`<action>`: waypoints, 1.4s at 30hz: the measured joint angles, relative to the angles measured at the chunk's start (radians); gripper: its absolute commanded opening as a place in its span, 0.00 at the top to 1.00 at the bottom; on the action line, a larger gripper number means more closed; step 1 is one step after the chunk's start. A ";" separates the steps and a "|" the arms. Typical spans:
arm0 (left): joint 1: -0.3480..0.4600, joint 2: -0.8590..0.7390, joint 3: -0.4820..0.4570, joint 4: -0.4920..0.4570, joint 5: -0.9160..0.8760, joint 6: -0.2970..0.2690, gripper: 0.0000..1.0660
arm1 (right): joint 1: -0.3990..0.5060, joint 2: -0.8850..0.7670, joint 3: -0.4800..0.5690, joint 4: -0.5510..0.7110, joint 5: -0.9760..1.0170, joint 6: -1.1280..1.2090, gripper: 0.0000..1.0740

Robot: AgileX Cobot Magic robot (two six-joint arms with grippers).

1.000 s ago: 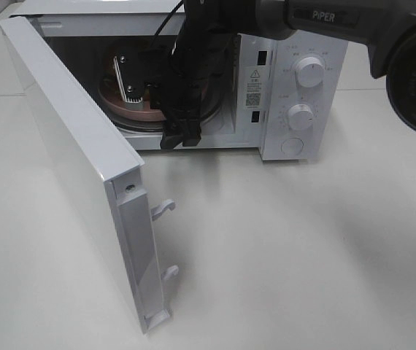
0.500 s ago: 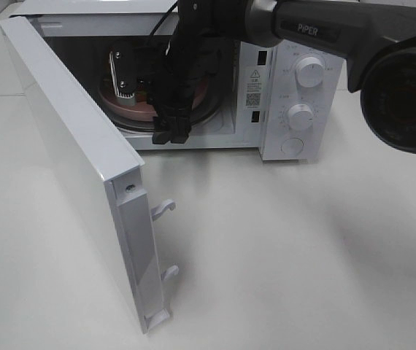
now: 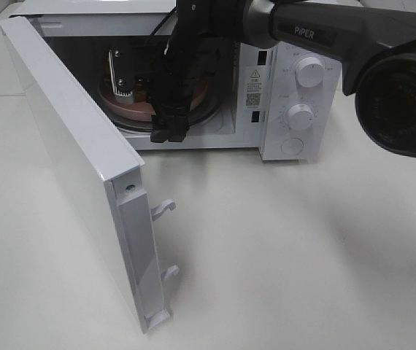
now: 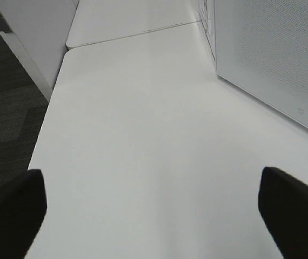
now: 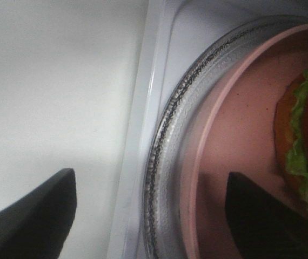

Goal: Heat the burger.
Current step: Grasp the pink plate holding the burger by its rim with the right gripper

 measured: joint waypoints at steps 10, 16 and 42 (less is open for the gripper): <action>0.000 0.000 0.000 0.000 0.000 0.000 0.05 | -0.002 0.000 0.000 -0.008 0.001 0.043 0.29; 0.000 0.000 0.000 0.000 0.000 0.000 0.05 | -0.017 0.001 0.000 -0.031 -0.002 0.072 0.29; 0.000 0.000 0.000 0.000 0.000 0.000 0.05 | -0.020 0.026 0.000 -0.056 -0.012 0.097 0.29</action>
